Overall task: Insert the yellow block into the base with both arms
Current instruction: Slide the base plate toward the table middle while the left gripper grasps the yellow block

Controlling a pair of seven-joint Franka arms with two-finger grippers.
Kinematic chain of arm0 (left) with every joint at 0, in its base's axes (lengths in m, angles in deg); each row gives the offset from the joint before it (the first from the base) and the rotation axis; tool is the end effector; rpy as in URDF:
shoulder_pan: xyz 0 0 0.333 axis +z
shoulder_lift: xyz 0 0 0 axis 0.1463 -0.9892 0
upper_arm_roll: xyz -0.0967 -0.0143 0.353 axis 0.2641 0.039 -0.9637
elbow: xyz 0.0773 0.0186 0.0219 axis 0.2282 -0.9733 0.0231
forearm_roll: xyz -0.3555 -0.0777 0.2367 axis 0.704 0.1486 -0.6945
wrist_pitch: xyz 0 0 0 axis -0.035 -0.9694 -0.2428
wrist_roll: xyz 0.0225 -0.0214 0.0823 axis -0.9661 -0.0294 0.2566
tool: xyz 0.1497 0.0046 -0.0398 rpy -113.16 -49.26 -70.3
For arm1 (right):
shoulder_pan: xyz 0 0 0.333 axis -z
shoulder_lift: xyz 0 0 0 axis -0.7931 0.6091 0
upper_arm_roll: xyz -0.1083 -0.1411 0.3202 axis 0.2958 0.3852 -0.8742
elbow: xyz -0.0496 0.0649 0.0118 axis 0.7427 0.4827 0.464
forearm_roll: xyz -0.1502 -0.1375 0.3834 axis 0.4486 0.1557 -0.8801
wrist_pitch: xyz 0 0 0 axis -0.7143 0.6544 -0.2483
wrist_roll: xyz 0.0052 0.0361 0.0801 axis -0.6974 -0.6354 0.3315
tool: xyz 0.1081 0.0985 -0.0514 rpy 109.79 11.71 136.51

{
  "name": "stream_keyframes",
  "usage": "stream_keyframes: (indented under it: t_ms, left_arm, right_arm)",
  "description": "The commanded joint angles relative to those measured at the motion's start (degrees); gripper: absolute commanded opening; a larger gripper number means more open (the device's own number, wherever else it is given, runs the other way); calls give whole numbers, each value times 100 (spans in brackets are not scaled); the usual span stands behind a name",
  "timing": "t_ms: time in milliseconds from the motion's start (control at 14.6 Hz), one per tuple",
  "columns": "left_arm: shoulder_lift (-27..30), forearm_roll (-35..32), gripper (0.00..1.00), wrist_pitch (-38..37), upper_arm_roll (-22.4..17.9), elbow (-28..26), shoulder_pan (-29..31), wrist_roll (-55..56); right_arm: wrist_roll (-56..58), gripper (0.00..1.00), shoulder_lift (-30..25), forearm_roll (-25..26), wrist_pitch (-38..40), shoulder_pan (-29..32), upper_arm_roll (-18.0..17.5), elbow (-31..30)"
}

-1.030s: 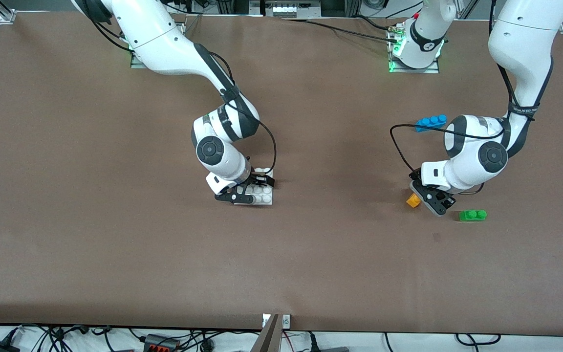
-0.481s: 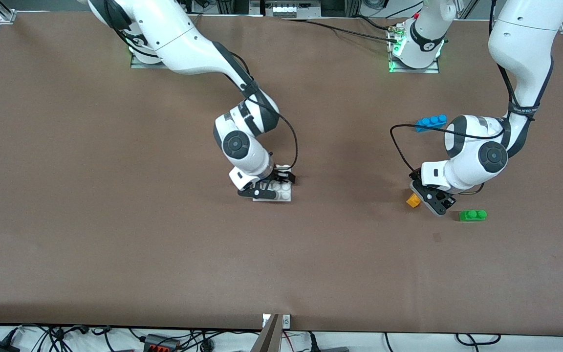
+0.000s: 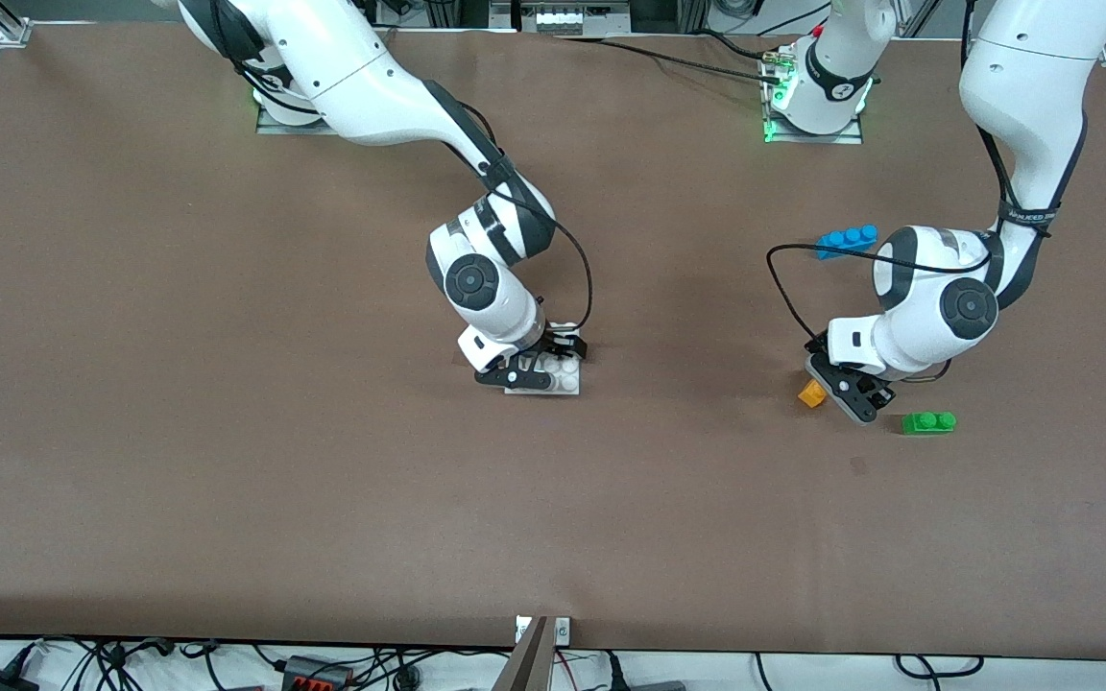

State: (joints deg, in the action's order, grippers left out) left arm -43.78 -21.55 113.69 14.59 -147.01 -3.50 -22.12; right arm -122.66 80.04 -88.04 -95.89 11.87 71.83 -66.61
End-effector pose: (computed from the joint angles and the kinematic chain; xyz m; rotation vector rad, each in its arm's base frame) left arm 0.6447 -0.0537 0.1644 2.7833 -1.2840 0.0358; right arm 0.6029 0.5437 0.1256 -2.8826 0.1791 0.0460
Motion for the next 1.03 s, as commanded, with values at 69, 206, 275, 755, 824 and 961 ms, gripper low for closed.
stream_keyframes:
  t_ms: [69,206,275,755,824,961]
  left_arm:
    - [-53,-108,81,69,-5,34,10,-90]
    - [-62,-108,80,77,-5,43,18,-90]
    - [-71,-108,78,77,-13,43,10,-90]
    - [-71,-345,72,60,-13,122,10,-20]
    - [-88,-345,77,51,-13,122,10,137]
    - [-132,-345,72,42,-13,122,62,191]
  right_arm:
    - [-63,55,192,-124,-6,-149,-144,292]
    - [-63,55,184,-124,-6,-158,-162,318]
    - [-63,55,175,-124,-6,-166,-171,327]
    - [-71,100,-228,-63,196,-69,-110,327]
    - [-80,100,-412,-63,240,-96,-101,318]
    - [-80,100,-746,-45,755,-9,-84,318]
